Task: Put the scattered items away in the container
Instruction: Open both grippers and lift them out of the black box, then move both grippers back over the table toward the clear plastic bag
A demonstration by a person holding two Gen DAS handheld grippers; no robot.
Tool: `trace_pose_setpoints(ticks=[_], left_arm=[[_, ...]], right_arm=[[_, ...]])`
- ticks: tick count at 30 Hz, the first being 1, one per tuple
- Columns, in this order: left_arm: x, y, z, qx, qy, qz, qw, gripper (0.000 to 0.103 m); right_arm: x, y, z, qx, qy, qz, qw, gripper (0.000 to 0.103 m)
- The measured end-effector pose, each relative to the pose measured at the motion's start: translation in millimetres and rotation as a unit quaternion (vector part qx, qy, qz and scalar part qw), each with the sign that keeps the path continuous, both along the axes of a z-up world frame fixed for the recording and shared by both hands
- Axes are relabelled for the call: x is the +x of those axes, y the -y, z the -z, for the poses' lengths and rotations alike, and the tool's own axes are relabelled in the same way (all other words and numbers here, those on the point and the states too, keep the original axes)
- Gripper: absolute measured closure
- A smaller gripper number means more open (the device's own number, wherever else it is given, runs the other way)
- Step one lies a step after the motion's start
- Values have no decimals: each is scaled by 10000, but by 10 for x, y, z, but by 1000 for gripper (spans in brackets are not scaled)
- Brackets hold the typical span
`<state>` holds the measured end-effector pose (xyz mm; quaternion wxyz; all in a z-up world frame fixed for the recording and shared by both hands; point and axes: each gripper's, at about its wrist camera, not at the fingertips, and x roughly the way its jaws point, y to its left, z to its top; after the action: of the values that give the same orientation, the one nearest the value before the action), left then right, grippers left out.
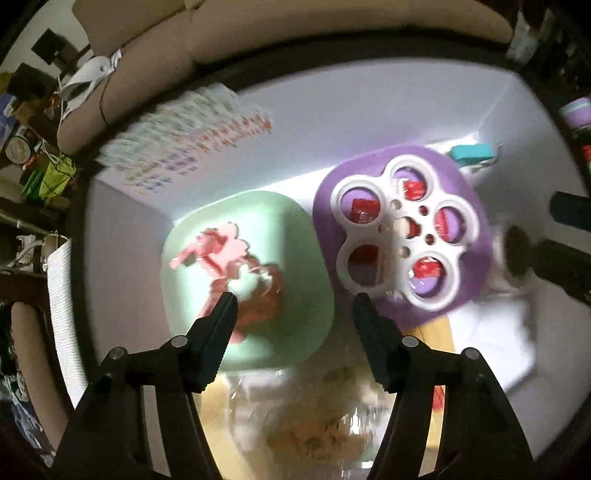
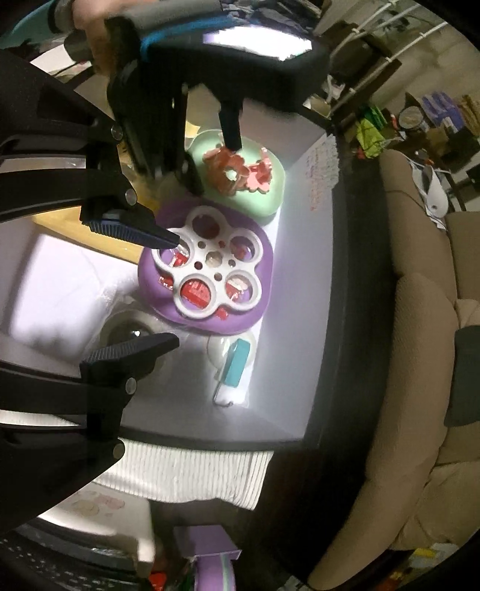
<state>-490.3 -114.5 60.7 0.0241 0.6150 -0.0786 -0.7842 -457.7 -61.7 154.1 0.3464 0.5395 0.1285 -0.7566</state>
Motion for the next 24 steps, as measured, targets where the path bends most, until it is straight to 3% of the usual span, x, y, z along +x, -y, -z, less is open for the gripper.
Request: trace_pose_setpoints(ticks=[4, 8, 11, 18, 24], left_arm=[[304, 82, -326, 321, -212, 22, 9993, 37], [871, 23, -614, 410, -475, 188, 9979, 19], [1306, 1, -786, 324, -769, 208, 9963, 1], [2102, -22, -1059, 429, -1162, -108, 9922, 0], [2616, 74, -1314, 595, -1522, -591, 9848, 0]], right_arm=[[185, -60, -128, -148, 81, -41, 9998, 53], [573, -189, -314, -231, 17, -216, 9995, 23], [923, -321, -411, -192, -192, -300, 9992, 17], [1513, -616, -423, -165, -221, -12, 9996, 1], [1910, -937, -663, -523, -375, 457, 9969, 0]])
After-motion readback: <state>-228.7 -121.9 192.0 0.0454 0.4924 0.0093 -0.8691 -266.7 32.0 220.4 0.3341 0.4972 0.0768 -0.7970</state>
